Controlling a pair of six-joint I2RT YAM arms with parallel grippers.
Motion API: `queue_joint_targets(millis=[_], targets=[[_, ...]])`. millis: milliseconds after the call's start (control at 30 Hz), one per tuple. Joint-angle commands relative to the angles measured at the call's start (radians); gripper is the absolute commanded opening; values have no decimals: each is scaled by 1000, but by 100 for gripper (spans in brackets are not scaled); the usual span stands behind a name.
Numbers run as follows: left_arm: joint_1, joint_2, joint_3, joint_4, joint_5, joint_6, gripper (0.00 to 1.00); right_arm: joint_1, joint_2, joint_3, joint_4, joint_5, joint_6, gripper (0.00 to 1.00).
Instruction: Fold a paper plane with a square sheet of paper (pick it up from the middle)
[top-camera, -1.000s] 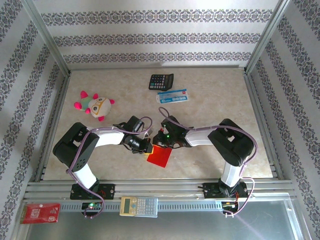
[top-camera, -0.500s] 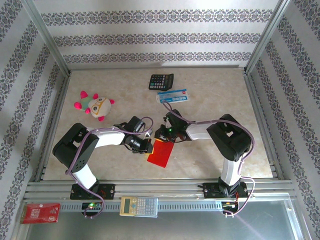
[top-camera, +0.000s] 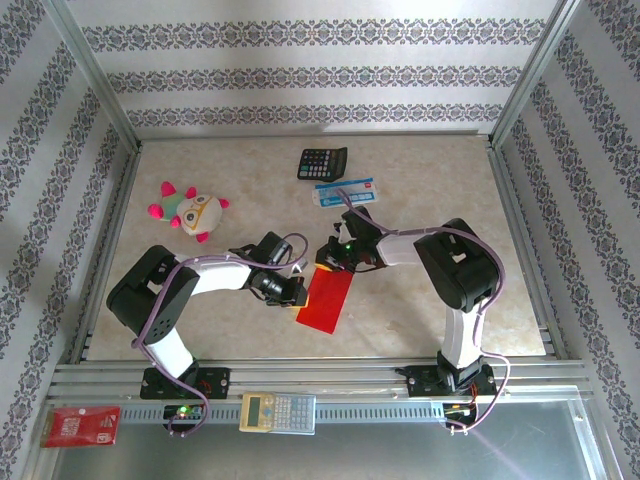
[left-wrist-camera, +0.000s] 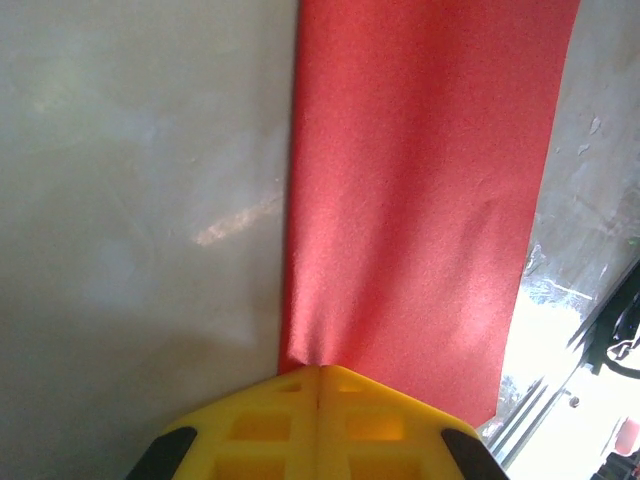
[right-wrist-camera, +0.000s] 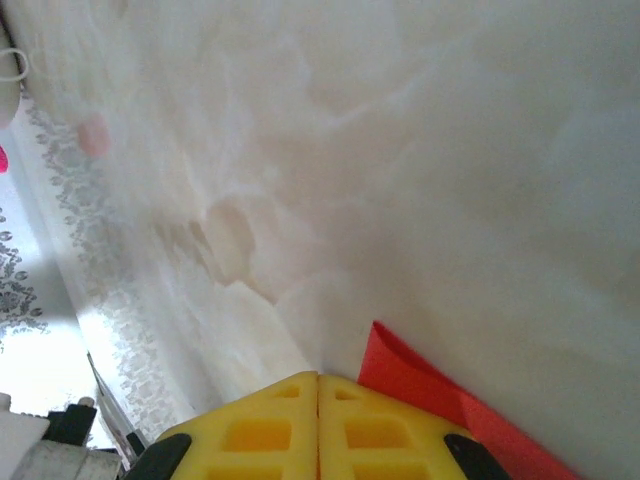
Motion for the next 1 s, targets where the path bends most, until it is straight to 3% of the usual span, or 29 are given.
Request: queue_joint_targets(millis=[0, 400, 600, 767, 967], targets=[[-40, 105, -89, -232, -200, 22, 0, -77, 66, 29, -74, 214, -50, 8], [-53, 79, -94, -222, -211, -2, 0, -146, 83, 156, -222, 235, -85, 7], [-59, 57, -78, -218, -215, -34, 0, -153, -54, 174, -272, 190, -172, 7], [-64, 36, -65, -213, -222, -67, 0, -92, -198, 48, -239, 150, -142, 7], [-67, 26, -65, -206, -231, -95, 0, 21, -251, -85, -120, 152, -47, 7]])
